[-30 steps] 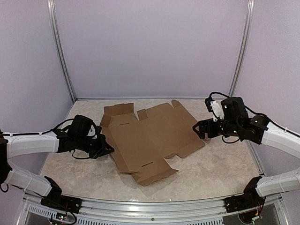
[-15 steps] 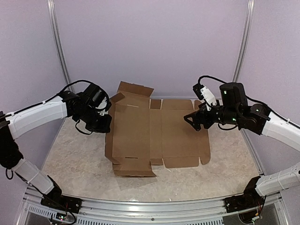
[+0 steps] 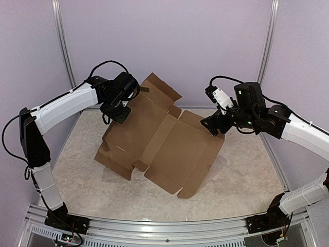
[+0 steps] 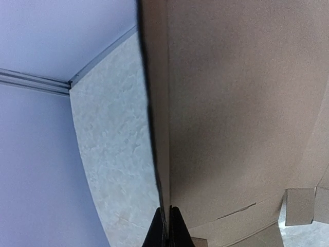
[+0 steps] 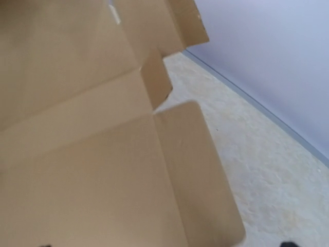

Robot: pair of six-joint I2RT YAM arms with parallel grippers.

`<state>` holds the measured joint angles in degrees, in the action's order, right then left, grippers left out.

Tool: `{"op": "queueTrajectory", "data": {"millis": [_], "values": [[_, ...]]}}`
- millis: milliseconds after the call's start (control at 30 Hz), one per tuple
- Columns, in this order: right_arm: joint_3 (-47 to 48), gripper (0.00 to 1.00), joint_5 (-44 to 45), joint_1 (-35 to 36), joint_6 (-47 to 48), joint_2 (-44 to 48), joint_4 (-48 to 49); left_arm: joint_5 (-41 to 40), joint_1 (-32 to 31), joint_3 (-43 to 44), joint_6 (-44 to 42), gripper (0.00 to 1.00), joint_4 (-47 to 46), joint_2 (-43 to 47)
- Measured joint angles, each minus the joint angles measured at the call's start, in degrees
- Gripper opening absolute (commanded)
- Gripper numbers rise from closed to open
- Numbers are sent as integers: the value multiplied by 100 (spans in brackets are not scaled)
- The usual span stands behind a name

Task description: Fold the paper box

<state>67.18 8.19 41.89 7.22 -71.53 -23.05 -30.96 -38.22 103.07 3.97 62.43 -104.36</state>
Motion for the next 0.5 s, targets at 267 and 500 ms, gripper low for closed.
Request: {"op": "queueTrajectory", "data": {"millis": [267,500], "values": [[-372,93,407,0,-267,466,-258,-992,-345,595,-1808,0,-809,-833],[-780,93,592,0,-544,1287,-682,-909,-699,595,-3324,0,-1670,-1130]]}}
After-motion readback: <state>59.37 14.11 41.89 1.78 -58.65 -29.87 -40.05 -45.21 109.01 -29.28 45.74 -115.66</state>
